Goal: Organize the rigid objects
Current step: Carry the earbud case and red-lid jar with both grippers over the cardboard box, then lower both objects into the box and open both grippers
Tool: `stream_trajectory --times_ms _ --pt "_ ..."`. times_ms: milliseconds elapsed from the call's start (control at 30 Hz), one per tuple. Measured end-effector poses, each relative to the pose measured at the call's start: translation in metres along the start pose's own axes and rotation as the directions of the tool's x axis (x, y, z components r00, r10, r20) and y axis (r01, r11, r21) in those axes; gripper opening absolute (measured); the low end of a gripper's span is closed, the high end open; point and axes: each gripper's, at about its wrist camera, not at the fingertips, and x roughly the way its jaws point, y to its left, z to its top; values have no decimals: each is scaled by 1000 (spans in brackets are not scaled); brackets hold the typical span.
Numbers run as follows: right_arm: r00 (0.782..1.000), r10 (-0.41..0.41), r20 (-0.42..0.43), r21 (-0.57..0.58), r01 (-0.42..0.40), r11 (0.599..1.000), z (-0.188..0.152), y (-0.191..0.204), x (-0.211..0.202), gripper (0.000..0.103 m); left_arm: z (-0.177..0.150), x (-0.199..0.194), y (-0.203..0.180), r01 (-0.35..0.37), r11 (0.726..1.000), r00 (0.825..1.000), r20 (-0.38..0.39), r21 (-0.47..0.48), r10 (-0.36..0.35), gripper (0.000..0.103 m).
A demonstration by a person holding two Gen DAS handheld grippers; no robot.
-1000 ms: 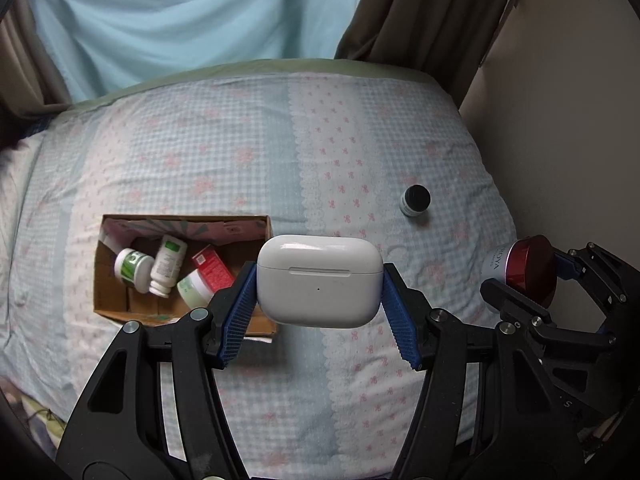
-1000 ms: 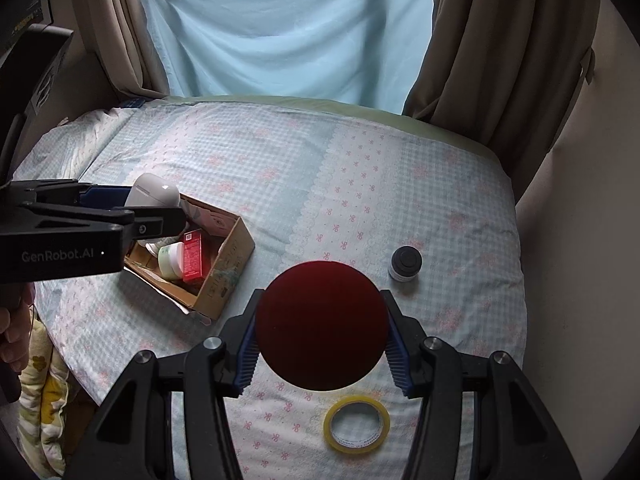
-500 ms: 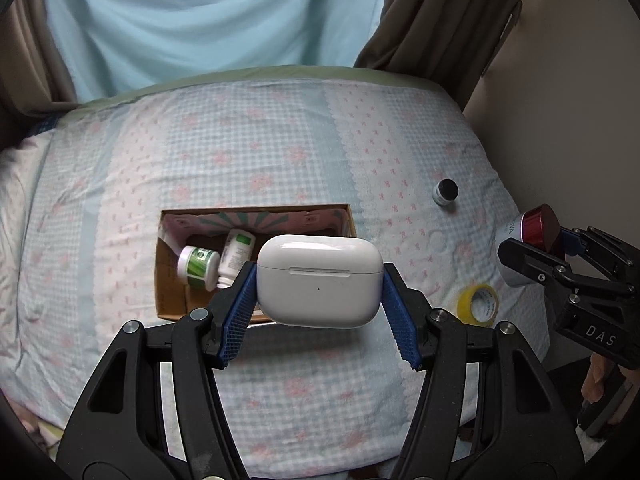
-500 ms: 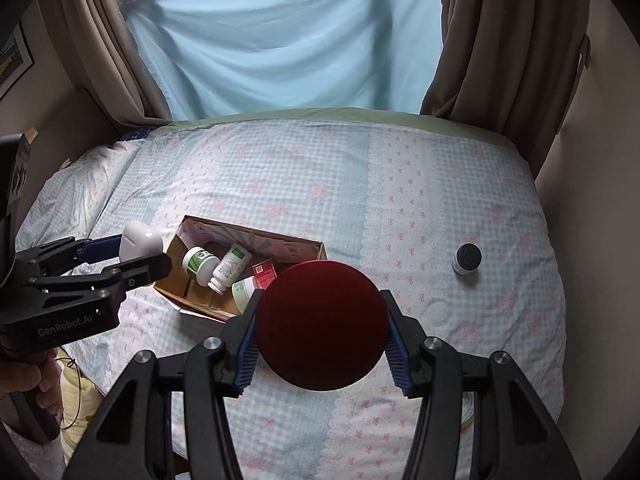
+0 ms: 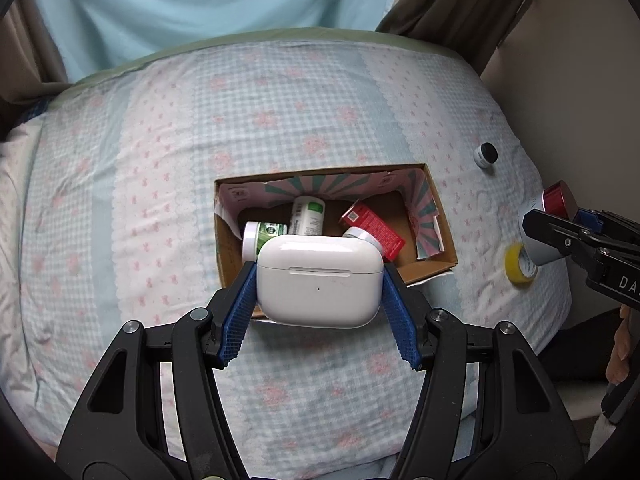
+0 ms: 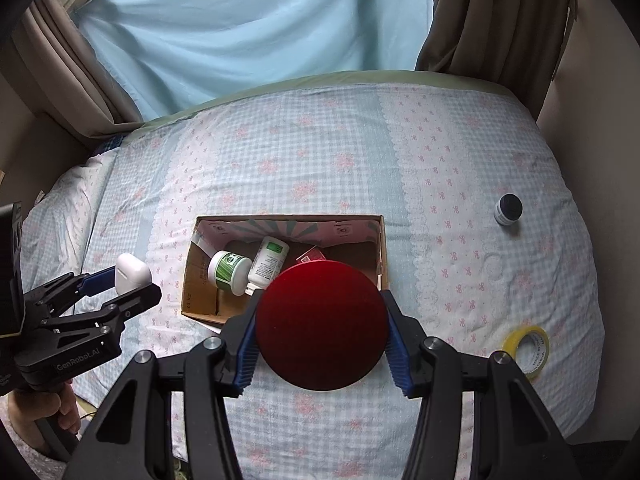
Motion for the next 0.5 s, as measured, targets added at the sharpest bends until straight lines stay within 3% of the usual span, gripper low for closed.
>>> stream_trajectory --times_ms 267,500 --pt "997 -9 -82 -18 8 1000 22 13 62 50 3 56 31 -9 1000 997 -78 -24 7 57" --pt "986 -35 -163 -18 33 999 38 1 126 50 12 114 28 -13 999 985 -172 31 18 57"
